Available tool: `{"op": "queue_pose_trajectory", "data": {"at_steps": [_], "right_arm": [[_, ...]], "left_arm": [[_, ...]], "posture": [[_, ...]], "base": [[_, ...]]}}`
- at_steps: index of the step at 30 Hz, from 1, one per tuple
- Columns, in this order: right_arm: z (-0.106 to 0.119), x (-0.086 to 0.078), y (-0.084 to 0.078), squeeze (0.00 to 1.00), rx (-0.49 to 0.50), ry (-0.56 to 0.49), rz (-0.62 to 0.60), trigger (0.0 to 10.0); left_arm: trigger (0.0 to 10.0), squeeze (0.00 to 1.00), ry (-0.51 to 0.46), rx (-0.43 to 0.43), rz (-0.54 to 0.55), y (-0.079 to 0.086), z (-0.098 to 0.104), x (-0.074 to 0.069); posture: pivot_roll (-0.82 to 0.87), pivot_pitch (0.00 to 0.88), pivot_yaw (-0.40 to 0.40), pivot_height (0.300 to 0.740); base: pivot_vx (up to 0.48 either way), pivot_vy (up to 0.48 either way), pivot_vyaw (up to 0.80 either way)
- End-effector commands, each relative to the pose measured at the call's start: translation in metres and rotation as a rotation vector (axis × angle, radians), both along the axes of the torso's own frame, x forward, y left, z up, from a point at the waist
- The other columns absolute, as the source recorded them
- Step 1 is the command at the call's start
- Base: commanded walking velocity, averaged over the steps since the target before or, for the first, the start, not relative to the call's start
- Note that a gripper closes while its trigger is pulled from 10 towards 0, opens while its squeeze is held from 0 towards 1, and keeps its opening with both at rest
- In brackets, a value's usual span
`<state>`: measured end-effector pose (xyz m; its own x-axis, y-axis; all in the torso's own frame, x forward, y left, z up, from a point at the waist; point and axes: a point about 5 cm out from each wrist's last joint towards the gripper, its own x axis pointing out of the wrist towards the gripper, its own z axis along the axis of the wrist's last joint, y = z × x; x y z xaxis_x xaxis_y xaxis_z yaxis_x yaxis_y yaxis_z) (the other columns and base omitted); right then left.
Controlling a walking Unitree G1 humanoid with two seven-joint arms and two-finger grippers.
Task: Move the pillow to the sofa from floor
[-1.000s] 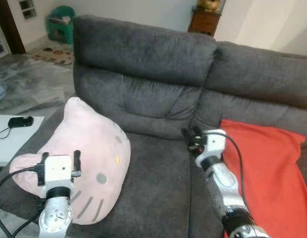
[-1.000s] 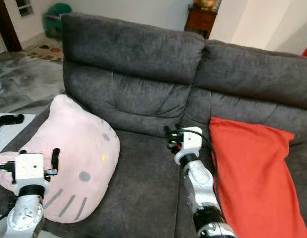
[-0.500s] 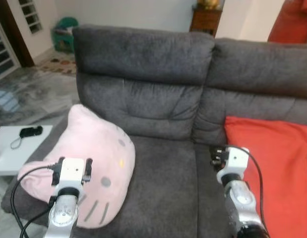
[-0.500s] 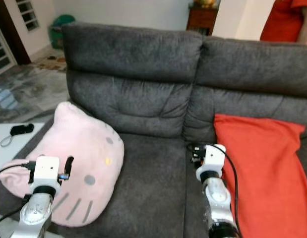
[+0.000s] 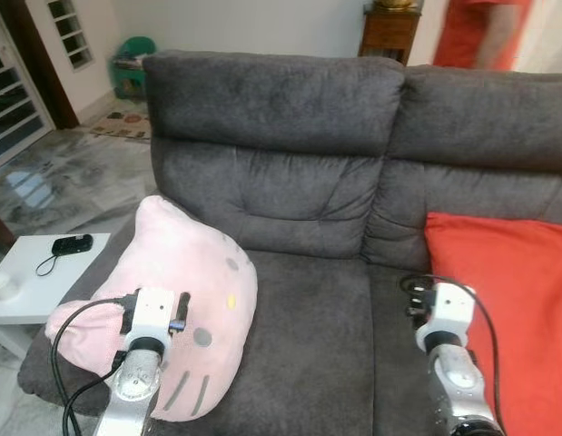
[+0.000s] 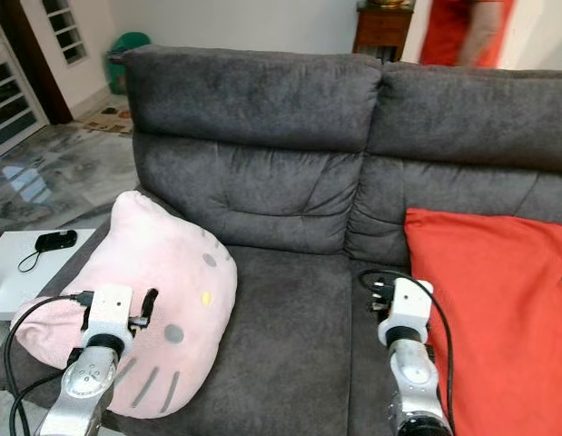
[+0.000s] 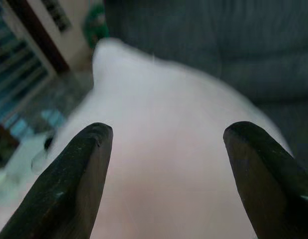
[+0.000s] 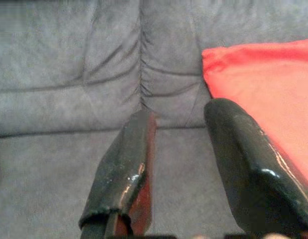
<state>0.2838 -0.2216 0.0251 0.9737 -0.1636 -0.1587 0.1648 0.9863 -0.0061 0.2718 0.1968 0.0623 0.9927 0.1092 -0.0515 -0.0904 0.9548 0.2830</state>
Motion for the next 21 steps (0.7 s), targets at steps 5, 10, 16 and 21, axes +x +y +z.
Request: {"op": "queue_pose_trajectory", "data": {"at_steps": [5,10,16,21], "right_arm": [[0.020,0.017,0.025,0.00,0.045,-0.116,0.087,10.0],[0.018,0.019,0.037,0.00,0.054,-0.112,0.121,10.0],[0.015,0.016,0.038,0.00,0.055,-0.098,0.127,10.0],[0.018,0.020,0.042,0.00,0.073,-0.112,0.136,10.0]], "left_arm": [[10.0,0.00,-0.122,0.015,0.038,0.003,0.021,0.000],[10.0,0.00,-0.092,0.007,0.008,-0.002,0.009,-0.009],[10.0,0.00,-0.072,0.004,0.027,0.000,0.003,-0.014],[10.0,0.00,-0.087,0.001,0.041,0.007,0.008,-0.012]], "posture": [[0.10,0.000,-0.030,0.740],[0.11,0.000,-0.043,0.740],[0.13,0.000,-0.040,0.740],[0.21,0.000,-0.027,0.740]], "base": [[0.000,0.000,0.00],[0.000,0.000,0.00],[0.000,0.000,0.00],[0.000,0.000,0.00]]}}
